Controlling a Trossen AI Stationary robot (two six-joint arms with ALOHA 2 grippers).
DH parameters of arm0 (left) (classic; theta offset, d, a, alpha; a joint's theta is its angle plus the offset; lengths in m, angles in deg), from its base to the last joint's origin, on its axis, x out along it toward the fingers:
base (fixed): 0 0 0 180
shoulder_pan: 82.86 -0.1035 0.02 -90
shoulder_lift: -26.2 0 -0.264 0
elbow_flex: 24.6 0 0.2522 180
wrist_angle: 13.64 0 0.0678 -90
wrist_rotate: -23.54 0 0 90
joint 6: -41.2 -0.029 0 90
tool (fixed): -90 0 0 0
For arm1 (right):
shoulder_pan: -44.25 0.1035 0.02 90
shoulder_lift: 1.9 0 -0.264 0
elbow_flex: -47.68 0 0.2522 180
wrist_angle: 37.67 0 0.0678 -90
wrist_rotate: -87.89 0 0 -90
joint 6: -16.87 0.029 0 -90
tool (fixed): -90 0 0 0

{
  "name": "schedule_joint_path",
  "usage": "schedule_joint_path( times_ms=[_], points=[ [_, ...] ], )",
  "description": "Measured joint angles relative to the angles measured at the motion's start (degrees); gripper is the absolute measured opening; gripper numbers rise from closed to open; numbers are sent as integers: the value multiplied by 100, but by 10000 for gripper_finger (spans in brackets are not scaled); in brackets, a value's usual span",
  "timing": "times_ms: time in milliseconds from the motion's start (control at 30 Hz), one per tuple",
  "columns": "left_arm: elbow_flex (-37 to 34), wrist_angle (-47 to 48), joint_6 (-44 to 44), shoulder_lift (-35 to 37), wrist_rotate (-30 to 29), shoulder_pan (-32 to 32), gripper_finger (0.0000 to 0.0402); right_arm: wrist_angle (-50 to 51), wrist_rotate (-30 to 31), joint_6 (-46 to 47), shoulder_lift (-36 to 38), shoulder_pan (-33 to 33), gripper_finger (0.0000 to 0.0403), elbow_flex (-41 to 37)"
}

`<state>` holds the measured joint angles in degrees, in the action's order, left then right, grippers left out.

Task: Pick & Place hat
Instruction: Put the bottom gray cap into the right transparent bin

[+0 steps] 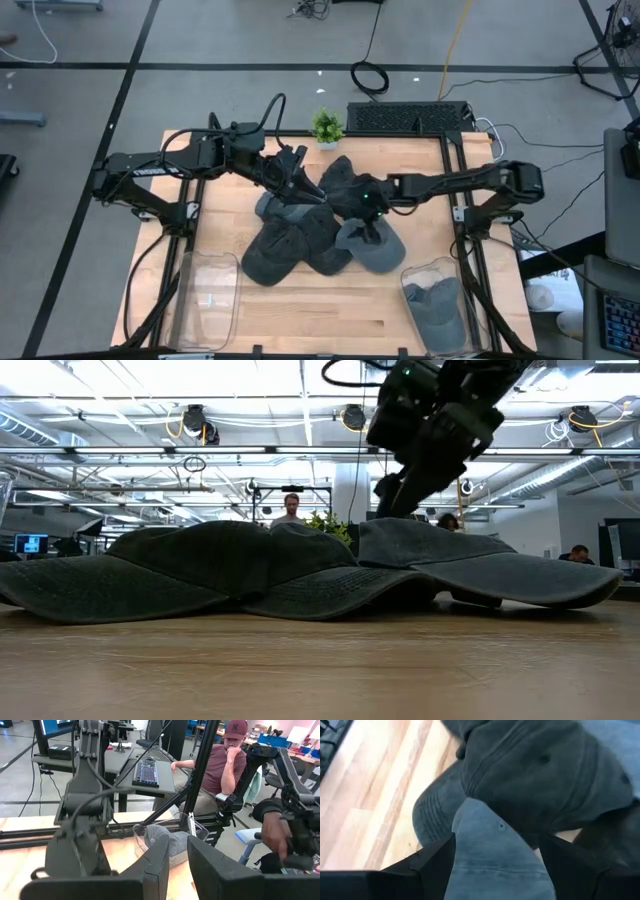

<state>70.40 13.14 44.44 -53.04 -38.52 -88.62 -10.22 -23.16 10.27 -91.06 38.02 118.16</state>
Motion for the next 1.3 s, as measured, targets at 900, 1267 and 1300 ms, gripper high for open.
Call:
schedule_joint_path(
  times_ms=[900, 1267, 1300],
  points=[
    [0, -1, -1, 0, 1, 0, 76, 981, -816, 309, 1332, 226, 237, -4],
    [0, -1, -1, 0, -2, 0, 76, 966, 319, 327, 468, 719, 223, 1],
    [0, -1, -1, 2, 0, 0, 76, 1128, 342, 260, 353, 723, 226, -1]
  ],
)
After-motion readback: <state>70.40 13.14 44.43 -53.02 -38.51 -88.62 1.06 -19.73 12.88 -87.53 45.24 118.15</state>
